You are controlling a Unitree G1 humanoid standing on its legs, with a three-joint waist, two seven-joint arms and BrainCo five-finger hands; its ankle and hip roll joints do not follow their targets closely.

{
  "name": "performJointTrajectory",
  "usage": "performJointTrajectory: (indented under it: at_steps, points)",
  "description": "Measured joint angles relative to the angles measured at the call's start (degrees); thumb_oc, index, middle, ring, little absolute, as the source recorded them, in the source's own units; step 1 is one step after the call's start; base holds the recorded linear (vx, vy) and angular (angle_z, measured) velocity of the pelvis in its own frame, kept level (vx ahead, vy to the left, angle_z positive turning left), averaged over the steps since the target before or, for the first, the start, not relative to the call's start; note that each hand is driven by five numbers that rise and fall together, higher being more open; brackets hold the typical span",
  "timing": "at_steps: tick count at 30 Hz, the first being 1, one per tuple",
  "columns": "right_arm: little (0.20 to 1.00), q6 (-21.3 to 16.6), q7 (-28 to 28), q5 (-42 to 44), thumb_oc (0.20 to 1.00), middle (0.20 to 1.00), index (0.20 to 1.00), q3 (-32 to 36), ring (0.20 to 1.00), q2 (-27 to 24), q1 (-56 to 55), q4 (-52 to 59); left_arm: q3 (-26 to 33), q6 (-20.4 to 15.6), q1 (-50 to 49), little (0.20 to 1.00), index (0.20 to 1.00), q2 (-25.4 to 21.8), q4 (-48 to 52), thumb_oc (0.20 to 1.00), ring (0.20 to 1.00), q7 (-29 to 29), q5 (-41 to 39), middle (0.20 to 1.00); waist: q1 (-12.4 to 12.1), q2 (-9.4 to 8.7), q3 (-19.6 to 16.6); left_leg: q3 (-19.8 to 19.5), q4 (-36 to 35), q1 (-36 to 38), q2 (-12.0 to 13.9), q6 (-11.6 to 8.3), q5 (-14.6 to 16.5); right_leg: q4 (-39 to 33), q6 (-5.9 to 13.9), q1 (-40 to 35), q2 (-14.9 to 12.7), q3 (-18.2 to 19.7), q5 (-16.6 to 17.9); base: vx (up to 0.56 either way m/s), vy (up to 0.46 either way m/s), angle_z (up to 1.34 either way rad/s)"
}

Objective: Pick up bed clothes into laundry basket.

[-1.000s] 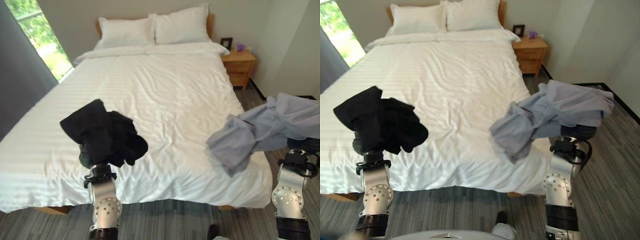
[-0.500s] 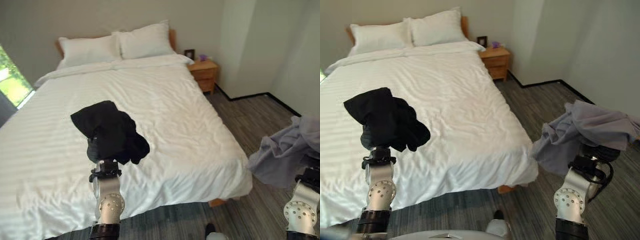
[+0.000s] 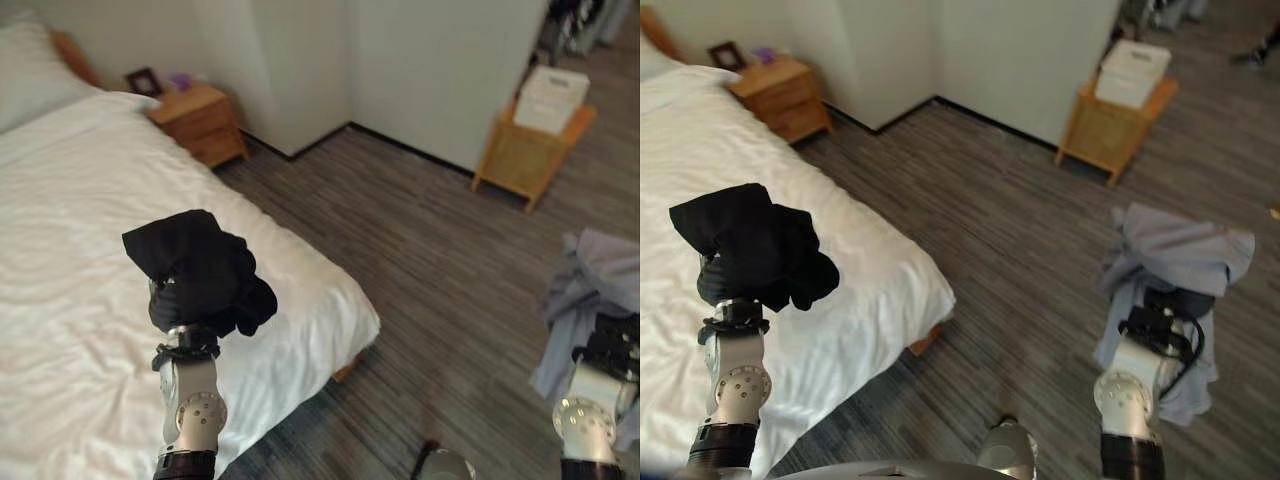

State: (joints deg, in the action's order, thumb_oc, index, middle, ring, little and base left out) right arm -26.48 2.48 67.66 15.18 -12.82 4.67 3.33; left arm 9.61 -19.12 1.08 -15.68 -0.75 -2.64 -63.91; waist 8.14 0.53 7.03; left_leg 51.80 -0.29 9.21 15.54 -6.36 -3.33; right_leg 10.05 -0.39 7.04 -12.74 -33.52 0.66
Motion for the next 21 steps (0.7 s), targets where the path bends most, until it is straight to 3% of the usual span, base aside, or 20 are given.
performJointTrajectory:
  at_steps: [1, 3, 4, 8, 9, 10, 11, 14, 17, 19, 21]
  points:
    - [0.200, 0.0, -0.2, 0.0, 0.200, 0.200, 0.200, -1.9, 0.200, 0.8, 0.1, -0.2, 2.1, -0.3, -1.2, 0.200, 0.200, 0.5, 0.2, 0.200, 0.200, -0.6, 0.0, 0.200, -2.3, -0.98, -0.2, 2.6, 3.0, 3.3, 3.7, -2.33, -1.3, 0.7, 0.29, -1.7, 2.0, -1.8, -2.7, -0.03, -0.560, -1.19]
    - [0.200, 0.1, -1.6, -0.1, 0.200, 0.200, 0.200, -1.2, 0.200, 0.3, -3.3, -0.7, 2.9, -1.5, 0.0, 0.200, 0.200, 1.5, -1.2, 0.200, 0.200, -0.2, -0.5, 0.200, -1.6, -1.97, -1.6, -0.6, 5.4, 2.8, 5.8, -4.60, -2.8, 1.2, 0.78, -2.2, 3.1, -0.8, -4.7, -0.03, -0.481, -0.27]
    - [0.200, 0.0, -1.6, 0.0, 0.200, 0.200, 0.200, -1.0, 0.200, -0.5, -3.8, -0.6, 2.9, -2.2, -0.3, 0.200, 0.200, 2.1, -0.9, 0.200, 0.200, -0.1, -0.7, 0.200, -1.8, -2.62, -2.0, 0.1, 6.0, 3.3, 7.3, -4.10, -3.1, 1.3, 0.27, -2.3, 4.7, -0.3, -5.0, 0.01, -0.309, -0.07]
    - [0.200, 0.1, -1.8, -0.1, 0.200, 0.200, 0.200, -3.7, 0.200, -2.5, -2.3, 1.6, 2.1, -2.7, -0.4, 0.200, 0.200, 2.3, -0.9, 0.200, 0.200, 0.1, -0.8, 0.200, -0.9, -1.00, -1.7, 0.5, 11.7, 3.7, 12.4, -3.34, -3.8, -0.5, -1.79, -2.7, 9.6, 2.5, -5.4, 0.01, -0.386, -0.60]
    - [0.200, -0.3, -1.8, -0.2, 0.200, 0.200, 0.200, -7.4, 0.200, -3.0, -1.5, 0.9, 0.5, -3.0, -1.0, 0.200, 0.200, 2.4, -1.2, 0.200, 0.200, 0.0, -0.6, 0.200, -3.2, -1.21, -1.4, -9.6, 16.6, 2.6, 12.0, 0.05, -4.7, -0.8, -3.90, -2.7, 11.7, 6.8, -5.4, 0.02, -0.288, -2.38]
    - [0.200, 1.0, -2.0, -0.2, 0.200, 0.200, 0.200, -11.5, 0.200, -2.6, 0.4, 0.9, -0.2, -2.9, -2.6, 0.200, 0.200, 3.4, -1.2, 0.200, 0.200, 0.0, -0.6, 0.200, -7.2, -2.23, -1.0, -35.4, 23.3, -2.0, 5.3, -1.37, 2.6, -3.1, -5.44, -2.2, 12.1, 16.0, -3.8, 0.04, -0.202, -2.70]
    - [0.200, 1.5, -2.4, -0.2, 0.200, 0.200, 0.200, -13.3, 0.200, -2.3, 1.6, 1.2, -0.3, -1.9, -2.5, 0.200, 0.200, 4.9, -1.5, 0.200, 0.200, -0.1, -0.1, 0.200, -7.8, -2.65, 0.0, -40.4, 21.6, -4.6, 0.6, -3.30, 6.6, -5.2, -3.99, -2.7, 11.3, 18.3, -1.6, 0.14, -0.196, -2.42]
    - [0.200, 2.9, -2.4, -0.3, 0.200, 0.200, 0.200, -12.8, 0.200, -4.0, 1.1, 1.3, -1.5, -0.1, 0.2, 0.200, 0.200, 7.1, -2.5, 0.200, 0.200, -0.2, 0.0, 0.200, -5.6, -2.77, 2.1, -41.4, 18.9, -11.4, -5.2, -3.15, 7.0, -8.1, -4.26, -6.6, 11.7, 21.3, -2.4, 0.16, -0.143, -0.61]
    - [0.200, 3.1, -2.5, -1.6, 0.200, 0.200, 0.200, -10.7, 0.200, -4.1, 0.0, 3.4, -1.8, -0.1, 1.2, 0.200, 0.200, 6.4, -2.4, 0.200, 0.200, -0.6, 0.0, 0.200, -5.8, -2.69, 2.2, -39.5, 15.4, -17.4, -11.6, -1.05, 5.5, -9.9, -3.70, -8.4, 11.6, 22.1, -2.0, 0.09, -0.009, -0.88]
    - [0.200, 3.2, -2.5, -2.5, 0.200, 0.200, 0.200, -10.4, 0.200, -4.2, -1.0, 4.4, -1.8, -0.1, 2.0, 0.200, 0.200, 5.6, -2.4, 0.200, 0.200, -0.6, 0.0, 0.200, -5.2, -2.39, 2.0, -40.2, 10.1, -19.1, -13.7, 1.51, 3.5, -10.4, -3.27, -8.8, 12.4, 23.2, -1.9, 0.03, -0.003, -0.71]
    - [0.200, 3.5, -2.6, -2.6, 0.200, 0.200, 0.200, -9.4, 0.200, -4.1, -2.0, 5.0, -1.3, -0.1, 3.7, 0.200, 0.200, 5.3, -2.0, 0.200, 0.200, -0.6, 0.1, 0.200, -4.9, -2.14, 2.1, -39.8, 6.0, -19.1, -13.4, 3.76, 1.7, -11.2, -2.28, -8.6, 13.5, 25.1, -1.0, 0.05, 0.064, -0.65]
